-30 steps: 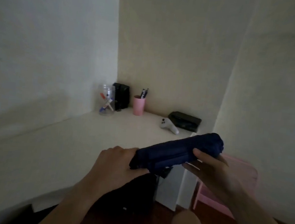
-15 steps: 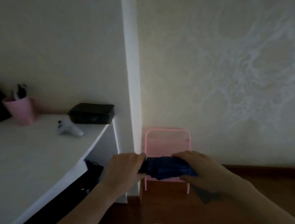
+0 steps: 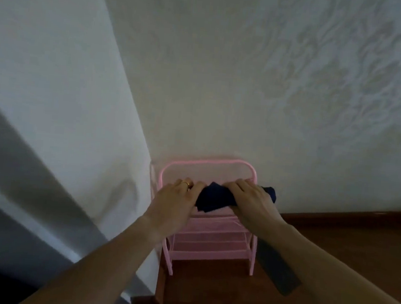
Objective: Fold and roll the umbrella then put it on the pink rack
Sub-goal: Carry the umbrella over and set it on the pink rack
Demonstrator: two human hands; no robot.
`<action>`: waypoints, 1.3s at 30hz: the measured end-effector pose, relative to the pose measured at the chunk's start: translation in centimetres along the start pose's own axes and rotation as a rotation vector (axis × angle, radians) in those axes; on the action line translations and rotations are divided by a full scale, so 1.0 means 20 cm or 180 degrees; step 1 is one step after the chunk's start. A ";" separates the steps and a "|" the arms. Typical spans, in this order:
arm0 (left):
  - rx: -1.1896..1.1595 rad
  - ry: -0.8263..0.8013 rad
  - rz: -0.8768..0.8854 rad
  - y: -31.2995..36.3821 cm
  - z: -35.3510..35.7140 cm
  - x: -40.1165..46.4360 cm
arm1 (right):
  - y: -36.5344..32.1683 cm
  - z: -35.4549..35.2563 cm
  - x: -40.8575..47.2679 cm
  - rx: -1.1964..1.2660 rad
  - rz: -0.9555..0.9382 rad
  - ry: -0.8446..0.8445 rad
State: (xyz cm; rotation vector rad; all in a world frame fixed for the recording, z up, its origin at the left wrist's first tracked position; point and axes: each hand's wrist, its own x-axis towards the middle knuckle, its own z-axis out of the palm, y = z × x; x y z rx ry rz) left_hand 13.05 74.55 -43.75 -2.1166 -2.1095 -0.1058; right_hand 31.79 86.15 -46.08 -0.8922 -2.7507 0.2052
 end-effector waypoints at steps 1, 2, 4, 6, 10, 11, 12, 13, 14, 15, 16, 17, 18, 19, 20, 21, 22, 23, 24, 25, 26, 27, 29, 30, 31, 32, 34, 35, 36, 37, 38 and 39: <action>0.0004 0.0055 -0.0059 -0.07 0.11 0.09 | 0.06 0.10 0.11 0.0089 0.0053 0.0053; -0.0005 0.0081 -0.0095 -0.12 0.21 0.16 | 0.10 0.20 0.20 0.0193 0.0103 0.0087; -0.0027 -0.0021 -0.0136 -0.18 0.31 0.22 | 0.13 0.28 0.26 0.0368 0.0247 -0.0011; -0.0047 -0.0077 -0.0185 -0.23 0.53 0.25 | 0.19 0.47 0.33 0.0380 0.0264 -0.0169; -0.0199 -0.0237 -0.0246 -0.32 0.92 0.25 | 0.30 0.82 0.40 0.0312 0.0153 -0.0268; -0.0259 -0.0245 -0.0254 -0.33 1.00 0.25 | 0.31 0.90 0.39 0.0327 0.0119 -0.0262; -0.0373 -0.0248 -0.0275 -0.34 1.07 0.24 | 0.33 0.97 0.39 0.0363 0.0082 -0.0281; -0.0519 -0.0248 -0.0304 -0.35 1.13 0.24 | 0.35 1.03 0.39 0.0414 0.0059 -0.0298; -0.0699 -0.0244 -0.0355 -0.36 1.18 0.23 | 0.36 1.08 0.39 0.0511 0.0070 -0.0318; -0.0882 -0.0217 -0.0426 -0.36 1.22 0.23 | 0.38 1.11 0.39 0.0637 0.0090 -0.0303; -0.1036 -0.0175 -0.0494 -0.36 1.26 0.23 | 0.40 1.13 0.40 0.0748 0.0085 -0.0277; -0.1160 -0.0148 -0.0578 -0.36 1.29 0.22 | 0.42 1.14 0.40 0.0834 0.0079 -0.0307; -0.1265 -0.0141 -0.0668 -0.37 1.32 0.23 | 0.43 1.15 0.40 0.0882 0.0088 -0.0389; -0.1360 -0.0173 -0.0784 -0.37 1.34 0.23 | 0.44 1.16 0.40 0.0872 0.0101 -0.0487; -0.1459 -0.0261 -0.0909 -0.37 1.36 0.22 | 0.45 1.17 0.39 0.0853 0.0124 -0.0564; -0.1554 -0.0374 -0.0990 -0.36 1.37 0.22 | 0.45 1.17 0.38 0.0852 0.0168 -0.0606; -0.1619 -0.0447 -0.1014 -0.35 1.37 0.21 | 0.44 1.17 0.37 0.0853 0.0217 -0.0639; -0.1661 -0.0490 -0.0984 -0.34 1.36 0.20 | 0.44 1.17 0.35 0.0861 0.0246 -0.0680; -0.1650 -0.0508 -0.0895 -0.34 1.35 0.17 | 0.42 1.16 0.33 0.0847 0.0257 -0.0756; -0.1590 -0.0491 -0.0741 -0.33 1.34 0.15 | 0.42 1.15 0.31 0.0813 0.0250 -0.0845; -0.1430 -0.0432 -0.0523 -0.32 1.34 0.13 | 0.41 1.15 0.29 0.0675 0.0189 -0.0938; -0.1255 -0.0336 -0.0350 -0.31 1.34 0.11 | 0.39 1.15 0.27 0.0477 0.0107 -0.0994; -0.1107 -0.0187 -0.0283 -0.29 1.35 0.10 | 0.37 1.16 0.24 0.0175 0.0068 -0.0919; -0.1029 -0.0130 -0.0317 -0.28 1.36 0.10 | 0.37 1.17 0.24 0.0063 0.0088 -0.0851; -0.0897 -0.0116 -0.0364 -0.27 1.37 0.11 | 0.36 1.17 0.25 -0.0056 0.0118 -0.0823; -0.0748 -0.0170 -0.0423 -0.25 1.36 0.12 | 0.34 1.16 0.25 -0.0173 0.0130 -0.0837; -0.0324 -0.0356 -0.0495 -0.21 1.31 0.12 | 0.31 1.12 0.25 -0.0377 0.0229 -0.0927; -0.0223 -0.0528 -0.0606 -0.19 1.25 0.11 | 0.27 1.08 0.23 -0.0370 0.0334 -0.0979; -0.0149 -0.0649 -0.0666 -0.16 1.16 0.09 | 0.23 1.02 0.20 -0.0352 0.0480 -0.0927; -0.0128 -0.0654 -0.0688 -0.12 1.07 0.06 | 0.17 0.94 0.15 -0.0290 0.0649 -0.0804; -0.0076 -0.0554 -0.0676 -0.08 0.95 0.01 | 0.11 0.85 0.09 -0.0215 0.0780 -0.0606; -0.0116 -0.0544 -0.0724 -0.03 0.83 -0.03 | 0.04 0.74 0.02 -0.0130 0.0935 -0.0549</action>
